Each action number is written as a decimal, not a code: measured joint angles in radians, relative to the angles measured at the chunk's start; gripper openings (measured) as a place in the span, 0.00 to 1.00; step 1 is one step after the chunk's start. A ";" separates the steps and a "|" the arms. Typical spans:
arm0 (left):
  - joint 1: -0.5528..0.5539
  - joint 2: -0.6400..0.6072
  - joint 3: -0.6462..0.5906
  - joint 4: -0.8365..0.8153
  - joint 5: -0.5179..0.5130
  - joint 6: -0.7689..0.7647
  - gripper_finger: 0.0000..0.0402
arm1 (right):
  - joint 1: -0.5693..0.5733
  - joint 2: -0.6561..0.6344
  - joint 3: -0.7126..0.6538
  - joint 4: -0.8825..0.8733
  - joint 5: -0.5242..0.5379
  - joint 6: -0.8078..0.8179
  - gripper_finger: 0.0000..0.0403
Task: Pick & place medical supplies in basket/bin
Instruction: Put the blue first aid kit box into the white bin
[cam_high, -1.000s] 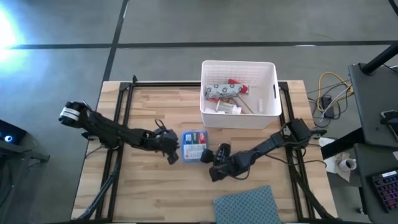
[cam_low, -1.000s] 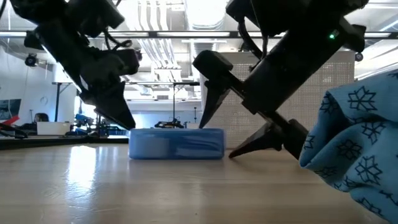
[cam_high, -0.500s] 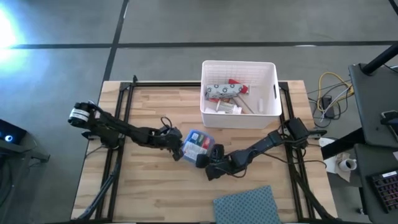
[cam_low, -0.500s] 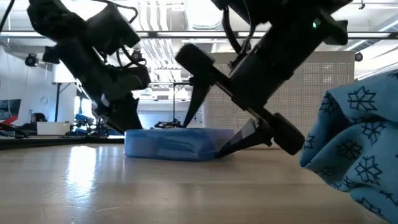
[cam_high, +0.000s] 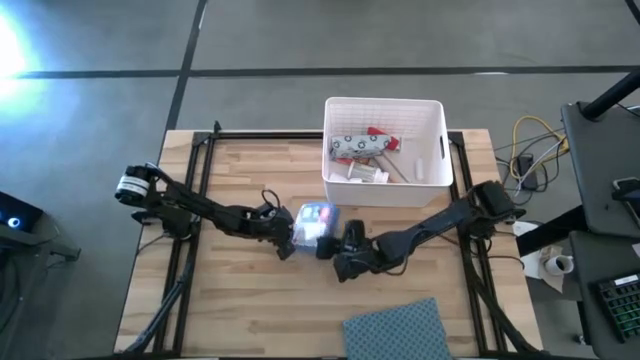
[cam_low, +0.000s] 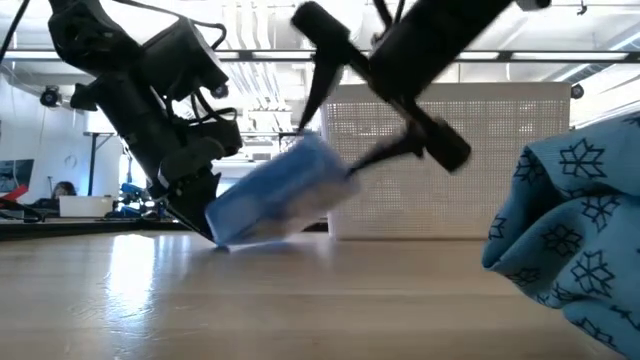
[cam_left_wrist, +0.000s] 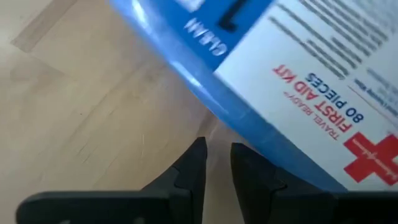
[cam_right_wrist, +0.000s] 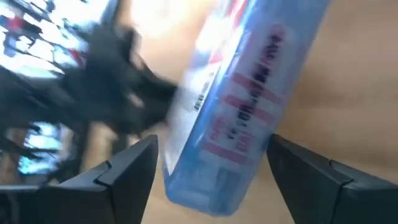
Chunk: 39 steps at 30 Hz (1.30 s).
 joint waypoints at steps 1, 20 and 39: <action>-0.001 0.000 0.000 0.001 0.000 0.000 0.15 | -0.001 -0.017 0.000 -0.002 0.017 -0.013 0.71; -0.003 0.001 0.000 0.038 0.035 -0.007 0.15 | -0.063 0.017 0.040 0.106 -0.110 -0.177 0.71; -0.004 -0.017 0.001 0.027 0.030 -0.027 0.15 | -0.144 0.017 0.043 0.043 -0.268 -0.200 0.52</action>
